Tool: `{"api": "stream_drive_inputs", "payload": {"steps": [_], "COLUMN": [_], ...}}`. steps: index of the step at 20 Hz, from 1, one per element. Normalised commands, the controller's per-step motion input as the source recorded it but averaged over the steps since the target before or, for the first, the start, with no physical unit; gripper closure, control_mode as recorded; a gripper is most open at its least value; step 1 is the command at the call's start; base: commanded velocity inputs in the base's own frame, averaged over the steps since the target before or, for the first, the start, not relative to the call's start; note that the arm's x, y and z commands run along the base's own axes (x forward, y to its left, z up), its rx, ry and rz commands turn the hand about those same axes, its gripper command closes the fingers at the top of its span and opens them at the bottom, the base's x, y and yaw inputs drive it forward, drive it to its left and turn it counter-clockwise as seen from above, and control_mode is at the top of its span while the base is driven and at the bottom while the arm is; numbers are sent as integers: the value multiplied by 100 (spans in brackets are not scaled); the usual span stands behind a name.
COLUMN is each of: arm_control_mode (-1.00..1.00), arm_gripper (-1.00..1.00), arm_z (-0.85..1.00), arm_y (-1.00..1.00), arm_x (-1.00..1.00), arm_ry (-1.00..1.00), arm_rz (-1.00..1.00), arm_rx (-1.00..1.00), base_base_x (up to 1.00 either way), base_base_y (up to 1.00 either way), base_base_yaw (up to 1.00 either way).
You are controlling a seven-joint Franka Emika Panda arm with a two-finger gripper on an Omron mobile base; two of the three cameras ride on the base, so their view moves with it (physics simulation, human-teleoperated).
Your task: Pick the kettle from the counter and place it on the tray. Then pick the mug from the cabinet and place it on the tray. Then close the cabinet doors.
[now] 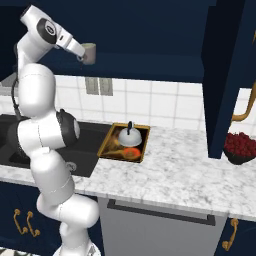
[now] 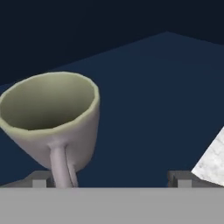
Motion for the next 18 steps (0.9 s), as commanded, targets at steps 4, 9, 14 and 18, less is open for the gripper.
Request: {"api": "stream_drive_inputs", "payload": {"steps": [4, 9, 14, 18], "arm_control_mode": [-100, -100, -100, -100], "arm_gripper": [-100, 100, 100, 100], "arm_z": [-11, -14, -11, -11], "arm_y": [1, 0, 0, 0], "arm_x": [1, 7, 16, 7], "arm_ry": [0, -1, -4, -12], "arm_rz": [0, 0, 0, 0], "arm_rx": [0, 0, 0, 0], "base_base_x": [0, 0, 0, 0], "base_base_y": [0, 0, 0, 0], "base_base_yaw": [0, 0, 0, 0]}}
